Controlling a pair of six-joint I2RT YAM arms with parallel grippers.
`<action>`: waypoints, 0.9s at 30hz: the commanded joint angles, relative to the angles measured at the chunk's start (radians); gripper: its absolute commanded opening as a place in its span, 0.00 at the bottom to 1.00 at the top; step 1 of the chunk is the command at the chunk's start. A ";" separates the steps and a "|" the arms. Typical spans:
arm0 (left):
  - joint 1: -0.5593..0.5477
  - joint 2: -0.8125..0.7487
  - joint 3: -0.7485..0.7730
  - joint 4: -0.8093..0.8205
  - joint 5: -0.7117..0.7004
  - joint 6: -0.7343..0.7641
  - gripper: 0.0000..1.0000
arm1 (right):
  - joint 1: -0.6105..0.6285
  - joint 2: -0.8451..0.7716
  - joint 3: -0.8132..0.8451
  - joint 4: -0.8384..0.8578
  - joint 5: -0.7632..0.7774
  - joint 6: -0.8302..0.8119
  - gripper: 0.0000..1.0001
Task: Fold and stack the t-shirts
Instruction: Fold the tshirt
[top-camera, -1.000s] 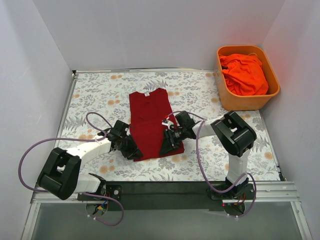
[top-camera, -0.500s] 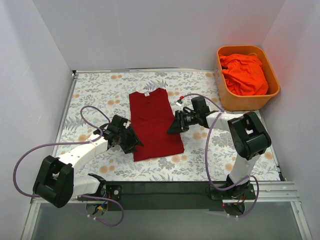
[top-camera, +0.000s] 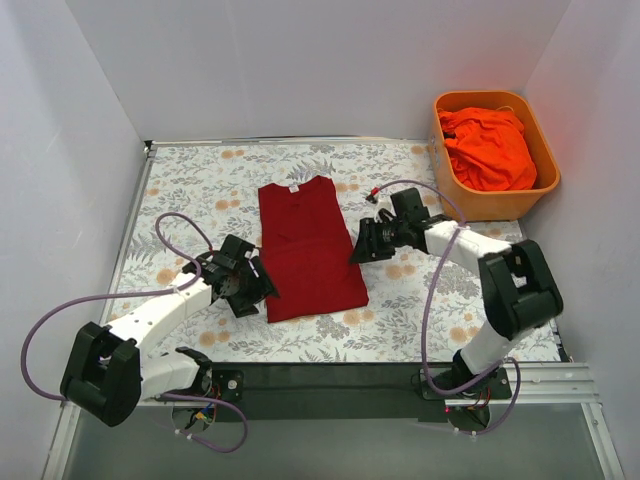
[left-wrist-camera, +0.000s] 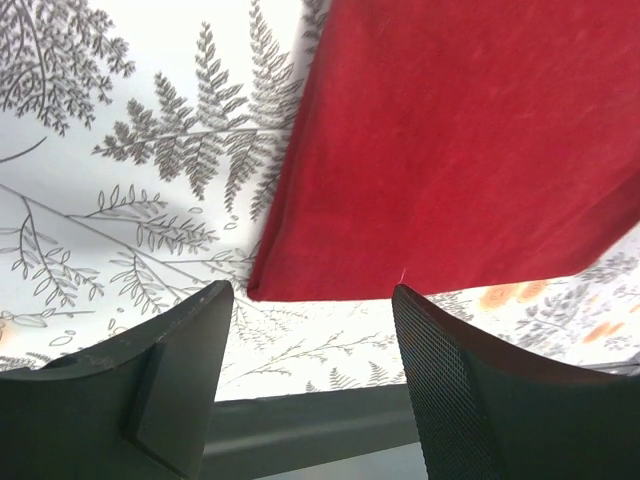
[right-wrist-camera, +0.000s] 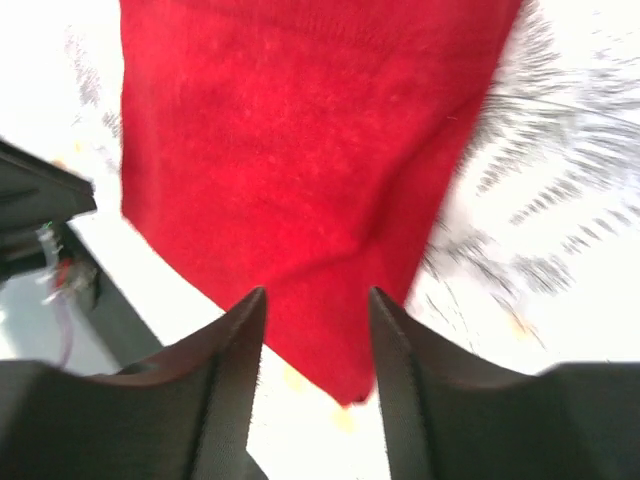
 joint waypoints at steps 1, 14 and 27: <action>-0.032 -0.013 -0.006 -0.050 -0.039 0.006 0.61 | 0.024 -0.136 0.015 -0.208 0.258 -0.105 0.46; -0.128 0.157 0.050 -0.041 -0.117 -0.005 0.50 | 0.168 -0.274 -0.126 -0.331 0.553 -0.012 0.51; -0.170 0.243 0.064 -0.026 -0.164 -0.025 0.37 | 0.242 -0.205 -0.112 -0.274 0.510 0.060 0.49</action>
